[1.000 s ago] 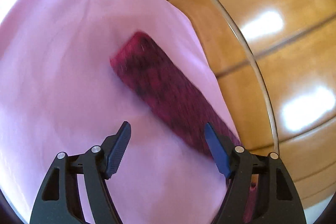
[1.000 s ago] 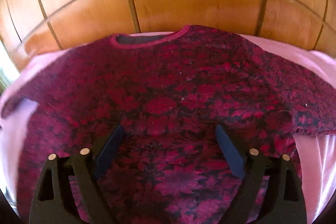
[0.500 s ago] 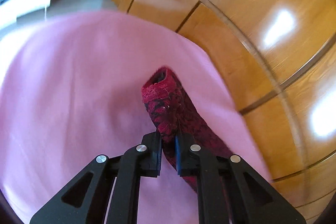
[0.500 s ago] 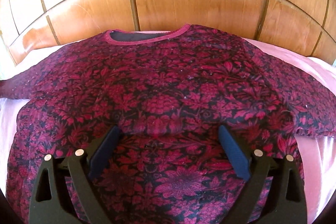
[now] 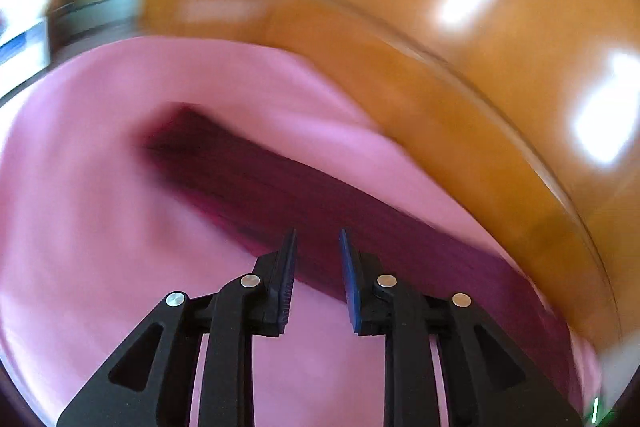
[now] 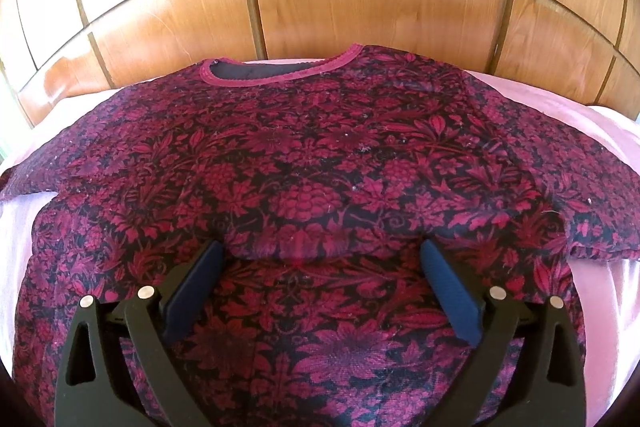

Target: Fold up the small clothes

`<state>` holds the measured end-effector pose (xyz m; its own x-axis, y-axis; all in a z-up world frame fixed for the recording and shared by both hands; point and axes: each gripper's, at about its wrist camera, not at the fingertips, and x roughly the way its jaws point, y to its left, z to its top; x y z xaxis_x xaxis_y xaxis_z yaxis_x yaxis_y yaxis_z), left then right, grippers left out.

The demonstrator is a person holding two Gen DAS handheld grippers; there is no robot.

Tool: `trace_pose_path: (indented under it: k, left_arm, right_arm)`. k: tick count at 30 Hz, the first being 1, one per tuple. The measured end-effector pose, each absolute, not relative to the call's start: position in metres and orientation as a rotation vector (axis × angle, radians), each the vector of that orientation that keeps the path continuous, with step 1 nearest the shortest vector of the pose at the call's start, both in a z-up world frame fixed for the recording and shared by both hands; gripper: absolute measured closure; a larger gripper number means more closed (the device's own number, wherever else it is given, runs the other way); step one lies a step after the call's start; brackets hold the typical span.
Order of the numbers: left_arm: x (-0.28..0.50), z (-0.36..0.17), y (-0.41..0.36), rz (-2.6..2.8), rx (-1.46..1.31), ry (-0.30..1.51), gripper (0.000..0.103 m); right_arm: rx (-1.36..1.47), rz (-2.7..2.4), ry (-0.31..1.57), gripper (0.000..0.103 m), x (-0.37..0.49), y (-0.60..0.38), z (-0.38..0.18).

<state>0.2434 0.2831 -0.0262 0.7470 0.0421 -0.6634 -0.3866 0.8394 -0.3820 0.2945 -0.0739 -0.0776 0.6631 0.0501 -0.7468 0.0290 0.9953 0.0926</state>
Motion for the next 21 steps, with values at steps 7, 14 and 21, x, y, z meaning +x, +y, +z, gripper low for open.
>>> trace_pose_path:
  k: [7, 14, 21]
  left_arm:
    - [0.241, -0.033, 0.086, -0.247, -0.299, 0.794, 0.083]
    - [0.229, -0.095, 0.065, -0.157, -0.307, 0.913, 0.091]
    - [0.193, -0.096, 0.075, -0.110, -0.342, 0.896, 0.091]
  right_arm:
    - [0.104, 0.013, 0.845, 0.004, 0.294, -0.074, -0.077]
    - [0.138, 0.031, 0.835, 0.004, 0.295, -0.080, -0.079]
    - [0.164, 0.045, 0.826, 0.004, 0.293, -0.084, -0.078]
